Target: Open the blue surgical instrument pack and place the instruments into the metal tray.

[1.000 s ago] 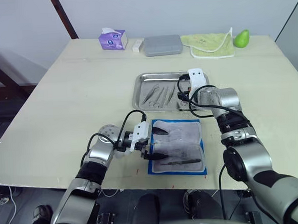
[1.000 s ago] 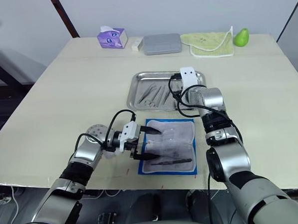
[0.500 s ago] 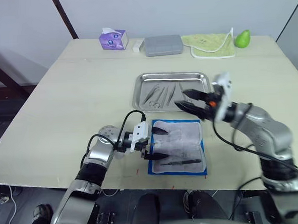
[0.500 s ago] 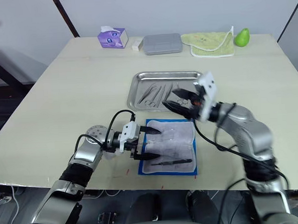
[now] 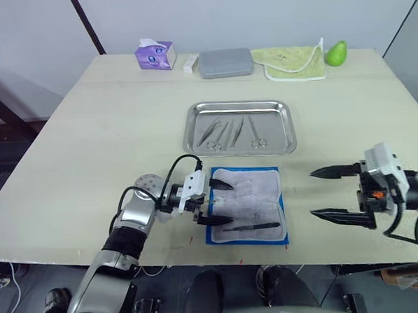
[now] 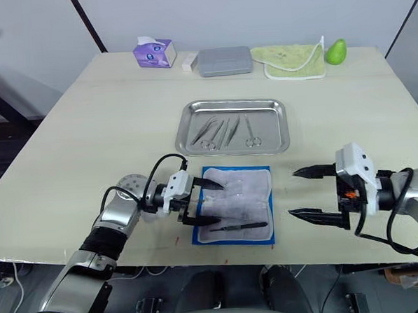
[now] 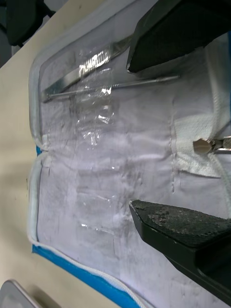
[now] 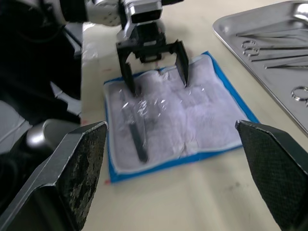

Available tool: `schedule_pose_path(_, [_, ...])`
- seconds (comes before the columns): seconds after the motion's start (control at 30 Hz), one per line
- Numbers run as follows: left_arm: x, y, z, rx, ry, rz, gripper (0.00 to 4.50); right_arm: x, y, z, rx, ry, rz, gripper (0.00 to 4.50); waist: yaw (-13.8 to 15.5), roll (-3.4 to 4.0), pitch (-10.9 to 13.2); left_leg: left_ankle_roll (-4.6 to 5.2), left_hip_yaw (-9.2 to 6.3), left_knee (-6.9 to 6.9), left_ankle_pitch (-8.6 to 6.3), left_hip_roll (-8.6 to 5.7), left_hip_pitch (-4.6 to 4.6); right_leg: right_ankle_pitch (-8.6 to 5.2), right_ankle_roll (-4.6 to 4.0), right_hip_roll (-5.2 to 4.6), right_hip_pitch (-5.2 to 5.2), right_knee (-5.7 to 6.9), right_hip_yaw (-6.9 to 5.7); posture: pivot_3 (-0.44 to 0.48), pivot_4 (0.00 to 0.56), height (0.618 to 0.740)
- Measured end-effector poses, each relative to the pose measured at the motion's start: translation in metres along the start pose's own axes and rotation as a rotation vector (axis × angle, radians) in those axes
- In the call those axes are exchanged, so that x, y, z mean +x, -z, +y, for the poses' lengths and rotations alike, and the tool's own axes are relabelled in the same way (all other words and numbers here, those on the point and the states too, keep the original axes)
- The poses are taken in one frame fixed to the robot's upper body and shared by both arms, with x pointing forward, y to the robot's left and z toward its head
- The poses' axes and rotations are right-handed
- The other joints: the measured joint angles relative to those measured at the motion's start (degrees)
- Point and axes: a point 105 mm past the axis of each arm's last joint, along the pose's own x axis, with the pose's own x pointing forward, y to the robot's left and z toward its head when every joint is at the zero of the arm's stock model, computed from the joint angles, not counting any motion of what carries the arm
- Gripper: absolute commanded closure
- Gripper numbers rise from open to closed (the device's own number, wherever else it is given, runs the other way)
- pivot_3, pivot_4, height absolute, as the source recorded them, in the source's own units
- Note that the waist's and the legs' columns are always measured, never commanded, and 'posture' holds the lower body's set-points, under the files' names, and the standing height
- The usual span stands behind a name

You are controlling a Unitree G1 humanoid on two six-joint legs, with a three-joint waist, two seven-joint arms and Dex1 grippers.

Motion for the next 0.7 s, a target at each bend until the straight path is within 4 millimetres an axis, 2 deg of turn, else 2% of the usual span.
schedule_pose_path(0.3, [-0.002,0.002,0.000,0.013,0.015,0.000,0.00,-0.022,-0.006,0.012,-0.032,-0.015,0.055,0.03,0.01,-0.01,0.00,0.00,-0.01,0.01,0.00,0.00,0.09,0.00,0.01,0.03,0.05,0.01,0.02,0.000,0.150,0.740])
schedule_pose_path(0.47, [-0.003,0.004,0.001,0.014,0.019,-0.003,0.00,-0.027,-0.008,0.013,-0.039,-0.006,0.067,0.03,-0.02,-0.01,0.00,0.00,-0.07,0.00,0.00,0.00,0.24,-0.01,0.01,0.10,0.15,0.02,0.07,0.000,0.150,0.740])
schedule_pose_path(0.57, [-0.004,0.006,0.001,0.009,0.017,-0.004,0.00,-0.016,-0.009,0.013,-0.058,0.001,0.060,0.03,-0.10,-0.13,0.08,-0.01,-0.06,-0.12,-0.01,0.00,0.69,-0.03,0.00,0.14,0.49,0.01,0.14,0.000,0.150,0.740])
schedule_pose_path(0.7, [-0.005,0.007,0.001,0.008,0.019,-0.009,0.00,0.024,0.004,0.008,-0.097,0.054,0.053,0.03,-0.17,-0.09,0.06,-0.01,-0.16,-0.13,-0.01,-0.02,0.93,-0.04,-0.03,0.18,0.67,0.00,0.20,0.000,0.150,0.740])
